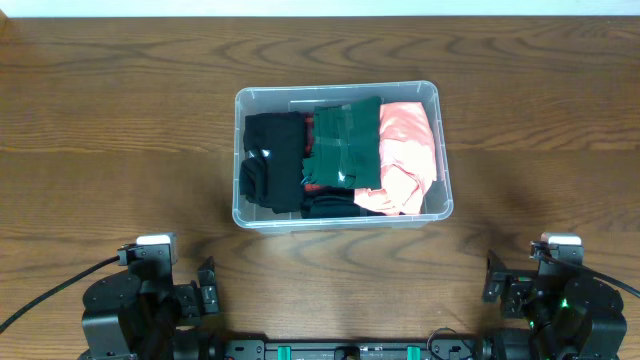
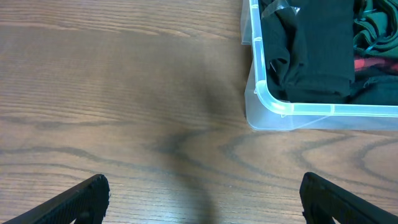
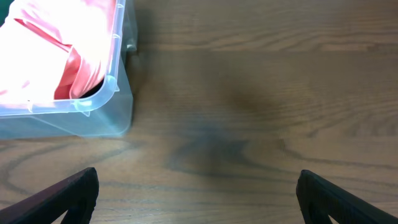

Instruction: Pack container

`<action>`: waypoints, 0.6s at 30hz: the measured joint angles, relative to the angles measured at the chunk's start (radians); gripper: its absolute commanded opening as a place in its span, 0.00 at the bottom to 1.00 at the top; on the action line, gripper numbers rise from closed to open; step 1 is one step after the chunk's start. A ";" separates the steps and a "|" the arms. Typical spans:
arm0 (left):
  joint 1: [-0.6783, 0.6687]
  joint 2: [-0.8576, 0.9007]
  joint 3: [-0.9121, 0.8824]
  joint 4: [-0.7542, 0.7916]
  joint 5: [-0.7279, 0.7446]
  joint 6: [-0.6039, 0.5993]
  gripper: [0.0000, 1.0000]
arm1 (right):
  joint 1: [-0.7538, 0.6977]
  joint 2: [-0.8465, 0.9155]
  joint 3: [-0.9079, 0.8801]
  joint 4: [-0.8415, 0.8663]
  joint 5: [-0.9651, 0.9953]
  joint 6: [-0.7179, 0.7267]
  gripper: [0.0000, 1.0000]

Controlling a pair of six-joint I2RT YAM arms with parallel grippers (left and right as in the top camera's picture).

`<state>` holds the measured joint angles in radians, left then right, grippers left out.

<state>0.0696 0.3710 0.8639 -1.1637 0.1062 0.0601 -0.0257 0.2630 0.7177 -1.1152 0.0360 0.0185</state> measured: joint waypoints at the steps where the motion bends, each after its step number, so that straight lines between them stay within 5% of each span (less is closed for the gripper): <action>1: 0.000 0.000 0.000 0.000 0.000 0.000 0.98 | 0.000 0.000 0.000 0.000 0.000 0.000 0.99; 11: 0.000 0.000 0.000 0.000 0.000 0.000 0.98 | 0.000 -0.011 -0.002 0.001 0.000 0.000 0.99; 18: 0.000 0.000 0.000 -0.001 0.000 0.000 0.98 | 0.016 -0.192 -0.114 0.123 -0.010 0.000 0.99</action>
<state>0.0696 0.3710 0.8639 -1.1645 0.1062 0.0601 -0.0101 0.0708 0.6041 -0.9920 0.0261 0.0185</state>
